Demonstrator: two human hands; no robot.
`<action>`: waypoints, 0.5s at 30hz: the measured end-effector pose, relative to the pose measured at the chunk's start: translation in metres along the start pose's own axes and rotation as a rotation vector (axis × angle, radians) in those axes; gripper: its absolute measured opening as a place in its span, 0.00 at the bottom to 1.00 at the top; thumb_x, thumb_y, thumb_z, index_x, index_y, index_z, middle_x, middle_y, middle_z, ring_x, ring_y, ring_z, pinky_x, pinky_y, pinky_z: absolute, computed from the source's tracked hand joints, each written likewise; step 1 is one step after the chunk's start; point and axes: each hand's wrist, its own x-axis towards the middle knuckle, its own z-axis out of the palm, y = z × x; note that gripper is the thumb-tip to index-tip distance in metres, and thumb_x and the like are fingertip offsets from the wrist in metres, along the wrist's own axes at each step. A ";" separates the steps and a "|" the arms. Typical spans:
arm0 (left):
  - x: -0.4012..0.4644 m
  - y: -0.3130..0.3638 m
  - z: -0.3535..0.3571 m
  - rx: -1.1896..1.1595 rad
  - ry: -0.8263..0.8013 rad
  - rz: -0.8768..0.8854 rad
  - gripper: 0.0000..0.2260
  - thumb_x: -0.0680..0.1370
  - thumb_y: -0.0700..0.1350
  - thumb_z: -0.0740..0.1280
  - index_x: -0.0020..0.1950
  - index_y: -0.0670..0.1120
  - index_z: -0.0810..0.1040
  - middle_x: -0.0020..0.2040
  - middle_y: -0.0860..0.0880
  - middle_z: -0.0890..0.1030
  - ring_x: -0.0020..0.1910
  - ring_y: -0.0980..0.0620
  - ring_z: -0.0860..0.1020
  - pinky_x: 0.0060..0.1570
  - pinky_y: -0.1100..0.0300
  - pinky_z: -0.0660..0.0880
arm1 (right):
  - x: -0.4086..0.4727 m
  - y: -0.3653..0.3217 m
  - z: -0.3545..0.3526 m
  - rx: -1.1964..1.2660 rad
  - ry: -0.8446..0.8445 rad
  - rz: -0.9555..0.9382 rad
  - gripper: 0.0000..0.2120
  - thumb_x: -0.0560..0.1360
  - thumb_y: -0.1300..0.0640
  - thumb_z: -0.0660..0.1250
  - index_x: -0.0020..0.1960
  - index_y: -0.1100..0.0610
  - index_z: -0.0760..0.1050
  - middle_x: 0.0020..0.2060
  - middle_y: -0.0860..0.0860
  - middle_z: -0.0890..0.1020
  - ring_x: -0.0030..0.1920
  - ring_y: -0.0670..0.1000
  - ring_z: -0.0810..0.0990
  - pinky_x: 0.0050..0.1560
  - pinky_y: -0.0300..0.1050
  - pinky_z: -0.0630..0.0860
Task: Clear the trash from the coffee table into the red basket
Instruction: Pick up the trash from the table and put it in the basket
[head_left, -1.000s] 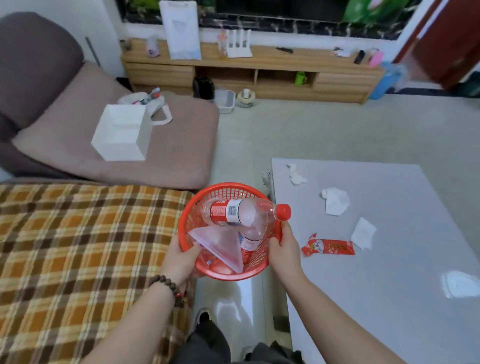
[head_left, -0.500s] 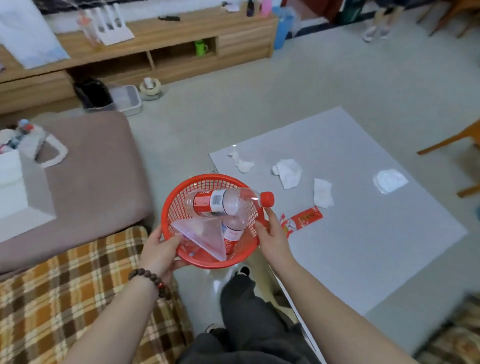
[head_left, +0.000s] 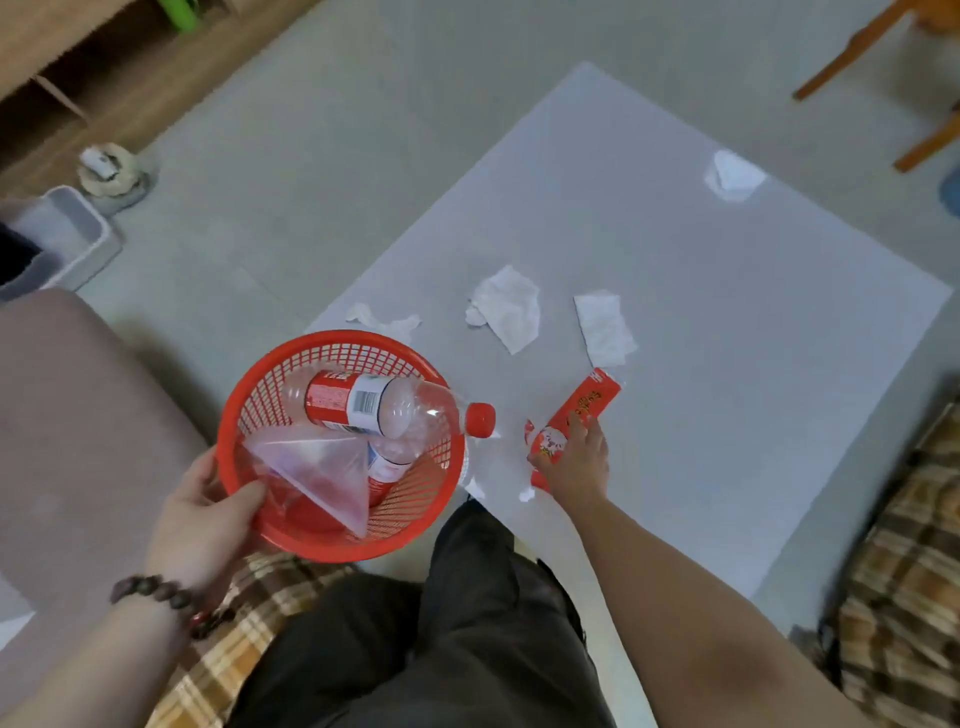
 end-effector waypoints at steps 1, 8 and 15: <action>0.006 0.005 0.003 0.015 -0.020 -0.008 0.20 0.76 0.31 0.65 0.59 0.53 0.79 0.42 0.50 0.87 0.36 0.46 0.86 0.31 0.52 0.82 | 0.009 0.002 0.002 -0.042 -0.004 0.006 0.44 0.71 0.41 0.70 0.76 0.52 0.49 0.77 0.54 0.51 0.77 0.58 0.50 0.73 0.59 0.55; 0.049 0.028 0.020 0.149 -0.133 -0.027 0.19 0.74 0.29 0.66 0.53 0.53 0.83 0.43 0.46 0.87 0.34 0.44 0.86 0.32 0.50 0.82 | 0.051 0.016 0.022 -0.188 -0.069 0.096 0.49 0.72 0.38 0.66 0.77 0.50 0.36 0.77 0.52 0.36 0.77 0.57 0.37 0.74 0.61 0.43; 0.081 0.043 0.019 0.249 -0.144 -0.020 0.22 0.75 0.30 0.64 0.55 0.56 0.81 0.44 0.46 0.87 0.36 0.44 0.86 0.32 0.49 0.82 | 0.059 0.015 0.040 -0.143 0.175 0.050 0.25 0.73 0.54 0.68 0.69 0.54 0.68 0.72 0.54 0.66 0.73 0.56 0.59 0.73 0.52 0.55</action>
